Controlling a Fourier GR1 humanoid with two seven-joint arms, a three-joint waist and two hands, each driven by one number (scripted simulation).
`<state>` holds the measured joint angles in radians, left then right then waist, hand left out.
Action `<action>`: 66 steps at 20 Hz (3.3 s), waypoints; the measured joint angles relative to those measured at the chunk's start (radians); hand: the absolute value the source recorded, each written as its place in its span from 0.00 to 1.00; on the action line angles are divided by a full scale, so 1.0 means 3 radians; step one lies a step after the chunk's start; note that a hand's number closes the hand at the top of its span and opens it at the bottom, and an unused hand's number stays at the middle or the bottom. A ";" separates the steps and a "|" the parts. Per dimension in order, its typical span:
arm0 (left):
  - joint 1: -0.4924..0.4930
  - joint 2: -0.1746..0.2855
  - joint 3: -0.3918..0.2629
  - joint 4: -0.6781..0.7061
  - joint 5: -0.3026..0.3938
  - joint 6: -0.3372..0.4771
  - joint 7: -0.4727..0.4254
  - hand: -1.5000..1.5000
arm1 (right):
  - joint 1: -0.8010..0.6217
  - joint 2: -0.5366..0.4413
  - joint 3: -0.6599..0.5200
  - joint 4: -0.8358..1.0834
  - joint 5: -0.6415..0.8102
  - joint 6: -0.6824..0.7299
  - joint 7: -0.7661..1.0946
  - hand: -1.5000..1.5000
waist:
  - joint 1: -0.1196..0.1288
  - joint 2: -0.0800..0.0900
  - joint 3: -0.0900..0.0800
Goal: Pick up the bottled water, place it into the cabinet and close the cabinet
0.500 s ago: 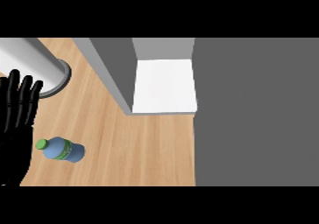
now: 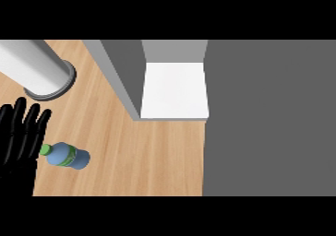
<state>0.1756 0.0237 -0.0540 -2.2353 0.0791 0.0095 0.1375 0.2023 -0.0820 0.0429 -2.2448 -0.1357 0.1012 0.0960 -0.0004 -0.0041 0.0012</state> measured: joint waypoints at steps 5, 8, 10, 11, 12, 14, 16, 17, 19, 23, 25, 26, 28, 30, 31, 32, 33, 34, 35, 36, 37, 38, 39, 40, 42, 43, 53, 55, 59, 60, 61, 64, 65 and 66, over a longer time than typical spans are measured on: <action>0.0393 -0.0051 -0.0357 -0.0561 0.0054 0.0197 0.0453 0.00 | 0.0272 -0.0096 -0.0052 -0.0364 -0.0415 0.0160 0.0283 0.00 | 0.0002 -0.0004 -0.0001; 0.0501 -0.0065 -0.0566 -0.0740 -0.0052 0.0330 0.0650 0.00 | 0.0429 -0.0166 -0.0190 -0.0441 -0.0576 0.0293 0.0317 0.00 | -0.0007 -0.0002 -0.0001; 0.0494 -0.0071 -0.0650 -0.0775 -0.0114 0.0399 0.0742 0.00 | 0.0468 -0.0206 -0.0263 -0.0475 -0.0601 0.0329 0.0370 0.00 | -0.0012 -0.0001 -0.0002; 0.0569 -0.0074 -0.0754 -0.0797 -0.0167 0.0431 0.0725 0.00 | 0.0501 -0.0222 -0.0316 -0.0474 -0.0611 0.0370 0.0358 0.00 | -0.0010 -0.0002 -0.0002; 0.0602 -0.0076 -0.0811 -0.0811 -0.0191 0.0453 0.0754 0.00 | 0.0527 -0.0217 -0.0312 -0.0482 -0.0617 0.0376 0.0377 0.00 | -0.0010 -0.0003 -0.0002; 0.0621 -0.0060 -0.0850 -0.0828 -0.0215 0.0485 0.0809 0.00 | 0.0535 -0.0208 -0.0298 -0.0495 -0.0625 0.0371 0.0424 0.00 | -0.0008 -0.0003 -0.0002; 0.0685 -0.0051 -0.0919 -0.0842 -0.0226 0.0522 0.0852 0.00 | 0.0537 -0.0217 -0.0339 -0.0505 -0.0638 0.0375 0.0441 0.00 | -0.0006 -0.0006 -0.0002; 0.0702 -0.0046 -0.0972 -0.0849 -0.0236 0.0548 0.0881 0.00 | 0.0554 -0.0207 -0.0341 -0.0502 -0.0644 0.0392 0.0429 0.00 | -0.0006 -0.0007 -0.0002; 0.0727 -0.0037 -0.1038 -0.0857 -0.0251 0.0598 0.0897 0.00 | 0.0612 -0.0216 -0.0404 -0.0503 -0.0661 0.0441 0.0395 0.00 | -0.0012 -0.0013 -0.0001; 0.0777 0.0002 -0.1151 -0.0868 -0.0276 0.0674 0.0912 0.00 | 0.0632 -0.0229 -0.0472 -0.0508 -0.0695 0.0464 0.0410 0.00 | -0.0009 -0.0018 0.0000; 0.0831 0.0022 -0.1226 -0.0870 -0.0292 0.0721 0.0905 0.00 | 0.0637 -0.0244 -0.0510 -0.0506 -0.0713 0.0489 0.0411 0.00 | -0.0006 -0.0020 0.0000; 0.0850 0.0043 -0.1216 -0.0873 -0.0297 0.0738 0.0911 0.00 | 0.0665 -0.0250 -0.0521 -0.0509 -0.0723 0.0512 0.0405 0.00 | -0.0010 -0.0023 0.0000; 0.0886 0.0066 -0.1248 -0.0878 -0.0307 0.0780 0.0908 0.00 | 0.0644 -0.0223 -0.0480 -0.0509 -0.0732 0.0483 0.0430 0.00 | 0.0000 -0.0023 -0.0001; 0.0902 0.0089 -0.1235 -0.0878 -0.0316 0.0817 0.0884 0.00 | 0.0616 -0.0232 -0.0492 -0.0505 -0.0746 0.0485 0.0448 0.00 | 0.0002 -0.0020 -0.0002; 0.0940 0.0108 -0.1235 -0.0878 -0.0319 0.0827 0.0857 0.00 | 0.0624 -0.0229 -0.0496 -0.0506 -0.0754 0.0488 0.0447 0.00 | 0.0003 -0.0022 -0.0002; 0.0954 0.0118 -0.1211 -0.0878 -0.0323 0.0853 0.0838 0.00 | 0.0629 -0.0226 -0.0497 -0.0505 -0.0762 0.0491 0.0447 0.00 | 0.0002 -0.0023 -0.0002; 0.0966 0.0132 -0.1174 -0.0877 -0.0327 0.0873 0.0809 0.00 | 0.0646 -0.0218 -0.0499 -0.0503 -0.0767 0.0494 0.0444 0.00 | 0.0000 -0.0023 -0.0003; 0.0970 0.0136 -0.1140 -0.0875 -0.0331 0.0906 0.0798 0.00 | 0.0661 -0.0214 -0.0497 -0.0504 -0.0775 0.0507 0.0434 0.00 | -0.0005 -0.0023 -0.0002; 0.1016 0.0146 -0.1117 -0.0876 -0.0335 0.0932 0.0759 0.00 | 0.0690 -0.0202 -0.0489 -0.0505 -0.0779 0.0514 0.0418 0.00 | -0.0003 -0.0026 -0.0003; 0.1041 0.0151 -0.1081 -0.0875 -0.0338 0.0958 0.0723 0.00 | 0.0694 -0.0210 -0.0510 -0.0504 -0.0787 0.0520 0.0413 0.00 | -0.0002 -0.0027 -0.0003; 0.1057 0.0157 -0.1060 -0.0872 -0.0341 0.0980 0.0696 0.00 | 0.0704 -0.0218 -0.0533 -0.0504 -0.0795 0.0538 0.0399 0.00 | -0.0005 -0.0026 -0.0003; 0.1110 0.0186 -0.0999 -0.0872 -0.0339 0.0979 0.0662 0.00 | 0.0744 -0.0210 -0.0530 -0.0504 -0.0802 0.0556 0.0384 0.00 | -0.0004 -0.0027 -0.0004; 0.1127 0.0196 -0.0944 -0.0869 -0.0336 0.0989 0.0635 0.00 | 0.0757 -0.0215 -0.0556 -0.0504 -0.0811 0.0569 0.0367 0.00 | -0.0008 -0.0026 -0.0005; 0.1151 0.0209 -0.0887 -0.0865 -0.0332 0.0987 0.0607 0.00 | 0.0785 -0.0220 -0.0567 -0.0507 -0.0821 0.0589 0.0358 0.00 | -0.0012 -0.0025 -0.0006; 0.1201 0.0225 -0.0765 -0.0854 -0.0320 0.0985 0.0548 0.00 | 0.0841 -0.0245 -0.0627 -0.0504 -0.0845 0.0642 0.0339 0.00 | -0.0017 -0.0023 -0.0006; 0.1210 0.0229 -0.0722 -0.0830 -0.0309 0.0981 0.0519 0.00 | 0.0856 -0.0258 -0.0658 -0.0506 -0.0858 0.0659 0.0334 0.00 | -0.0021 -0.0020 -0.0007; 0.1296 0.0323 -0.0100 -0.0452 0.0169 0.0705 0.0159 0.00 | 0.1008 -0.0276 -0.0804 -0.0484 -0.0973 0.0824 0.0179 0.00 | -0.0038 -0.0011 -0.0012; 0.1277 0.0352 0.0043 -0.0262 0.0266 0.0608 0.0008 0.00 | 0.1061 -0.0265 -0.0812 -0.0480 -0.0995 0.0851 0.0151 0.00 | -0.0045 -0.0011 -0.0012; 0.1131 0.0471 0.0315 0.0072 0.0416 0.0437 -0.0139 0.00 | 0.1151 -0.0290 -0.0886 -0.0467 -0.1046 0.0950 0.0068 0.00 | -0.0065 -0.0007 -0.0011; 0.1078 0.0488 0.0370 0.0196 0.0449 0.0397 -0.0190 0.00 | 0.1164 -0.0290 -0.0891 -0.0462 -0.1059 0.0970 0.0051 0.00 | -0.0068 -0.0005 -0.0011; 0.1056 0.0486 0.0394 0.0314 0.0465 0.0353 -0.0272 0.00 | 0.1185 -0.0294 -0.0887 -0.0463 -0.1071 0.0990 0.0037 0.00 | -0.0071 -0.0005 -0.0012; 0.0935 0.0483 0.0479 0.0628 0.0481 0.0281 -0.0447 0.00 | 0.1267 -0.0283 -0.0903 -0.0455 -0.1105 0.1052 -0.0024 0.00 | -0.0075 -0.0002 -0.0011; 0.0889 0.0501 0.0523 0.0708 0.0515 0.0250 -0.0465 0.00 | 0.1272 -0.0284 -0.0892 -0.0456 -0.1116 0.1048 -0.0019 0.00 | -0.0071 0.0000 -0.0011; 0.0843 0.0522 0.0574 0.0786 0.0536 0.0234 -0.0480 0.00 | 0.1303 -0.0293 -0.0904 -0.0459 -0.1129 0.1068 -0.0038 0.00 | -0.0077 0.0000 -0.0011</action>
<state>0.4284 0.1803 0.1182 -1.9995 0.2400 0.0796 -0.0067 0.5933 -0.1700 -0.2282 -2.3826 -0.4745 0.4216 0.0847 -0.0235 -0.0042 -0.0021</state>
